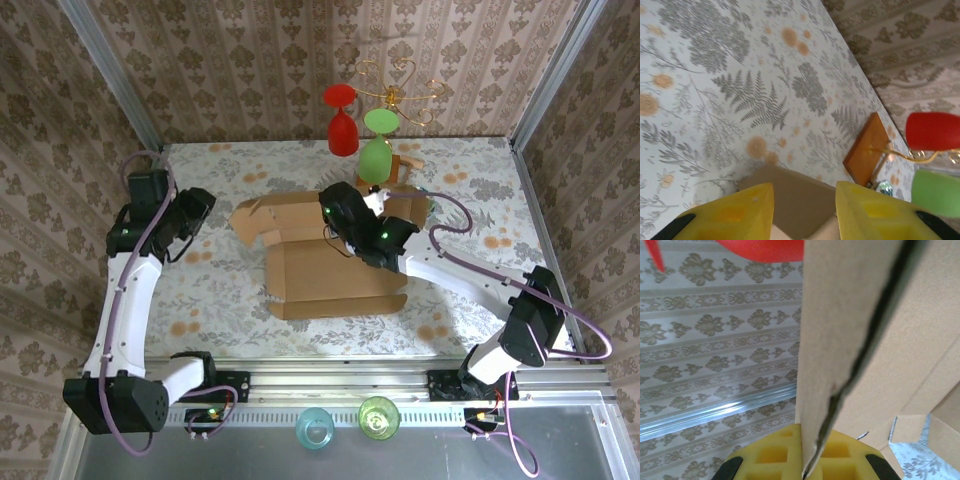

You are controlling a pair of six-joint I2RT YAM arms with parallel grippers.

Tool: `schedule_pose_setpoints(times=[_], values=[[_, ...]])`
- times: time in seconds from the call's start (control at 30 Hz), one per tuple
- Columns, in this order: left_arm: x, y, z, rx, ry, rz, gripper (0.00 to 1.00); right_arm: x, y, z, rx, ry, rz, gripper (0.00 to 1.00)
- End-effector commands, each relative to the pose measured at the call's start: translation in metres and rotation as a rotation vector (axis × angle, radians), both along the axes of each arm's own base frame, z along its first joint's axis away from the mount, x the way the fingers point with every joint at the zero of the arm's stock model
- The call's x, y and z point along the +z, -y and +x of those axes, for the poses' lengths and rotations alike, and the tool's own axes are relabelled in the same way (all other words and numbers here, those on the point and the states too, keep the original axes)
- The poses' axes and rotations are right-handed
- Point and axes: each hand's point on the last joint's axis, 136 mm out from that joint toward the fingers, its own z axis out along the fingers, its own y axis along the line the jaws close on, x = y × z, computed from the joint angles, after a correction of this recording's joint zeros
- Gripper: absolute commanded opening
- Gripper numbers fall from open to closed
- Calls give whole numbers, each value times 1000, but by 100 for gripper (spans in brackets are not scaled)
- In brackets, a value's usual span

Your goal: Fold the paper box

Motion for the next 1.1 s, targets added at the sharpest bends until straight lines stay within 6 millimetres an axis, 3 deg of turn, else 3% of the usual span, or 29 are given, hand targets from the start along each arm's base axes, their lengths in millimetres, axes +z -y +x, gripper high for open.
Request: schedule_pose_setpoints(times=[0.0,0.3,0.4,0.63,0.83,0.97,1.07], values=[[13,24,-10,-72,27,-45,39,13,10,-1,-34,46,62,0],[-13,39,-36,-90,-15,-104,40,-32,27,-7,-67,5,37,0],[-21,45,-41,-116,-4,-117,35,-48,36,-5,-83,-21,25,0],[-62,56,-51,-150,-27,-175,19,-74,58,2,-132,-62,13,0],[-102,62,-53,-141,-60,-228,15,-86,69,9,-146,-83,0,0],[-100,63,-42,-110,-15,-274,17,-92,73,10,-146,-90,-10,0],[-83,66,-32,-108,18,-292,22,-96,75,9,-144,-91,-18,0]])
